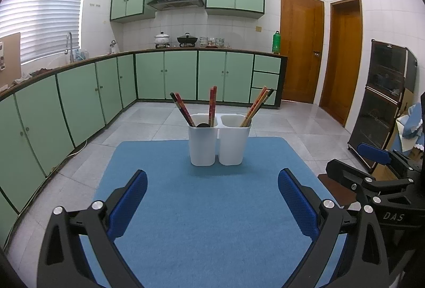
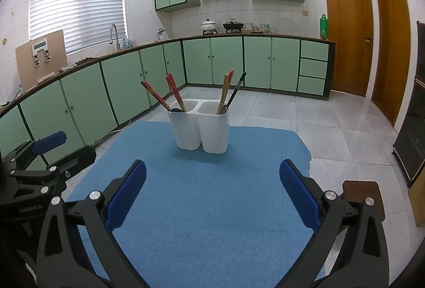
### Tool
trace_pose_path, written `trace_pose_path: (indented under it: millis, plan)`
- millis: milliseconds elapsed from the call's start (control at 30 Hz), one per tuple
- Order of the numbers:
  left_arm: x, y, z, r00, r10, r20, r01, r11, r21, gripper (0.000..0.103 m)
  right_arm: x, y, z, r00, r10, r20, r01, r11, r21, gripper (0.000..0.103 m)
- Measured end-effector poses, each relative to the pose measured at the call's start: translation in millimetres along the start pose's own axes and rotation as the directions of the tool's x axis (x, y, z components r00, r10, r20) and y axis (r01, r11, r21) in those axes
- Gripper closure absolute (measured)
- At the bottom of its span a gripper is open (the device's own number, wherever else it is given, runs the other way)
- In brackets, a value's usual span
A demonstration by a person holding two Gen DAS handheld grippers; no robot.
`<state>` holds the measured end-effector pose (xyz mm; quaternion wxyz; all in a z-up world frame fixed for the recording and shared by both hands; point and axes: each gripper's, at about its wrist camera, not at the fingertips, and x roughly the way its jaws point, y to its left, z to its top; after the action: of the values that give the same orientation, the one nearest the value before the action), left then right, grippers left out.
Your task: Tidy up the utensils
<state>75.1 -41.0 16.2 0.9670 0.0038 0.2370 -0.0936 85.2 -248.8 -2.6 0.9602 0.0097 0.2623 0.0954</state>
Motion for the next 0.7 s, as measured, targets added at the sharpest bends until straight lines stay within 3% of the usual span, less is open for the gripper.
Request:
trace_pose_path:
  millis: [700]
  plan:
    - [0.4,0.5,-1.7,1.000,0.006,-0.002,-0.006,1.000,-0.008,0.006,0.2,-0.8,0.2,1.000,0.000,-0.002,0.000,1.000,0.000,0.006]
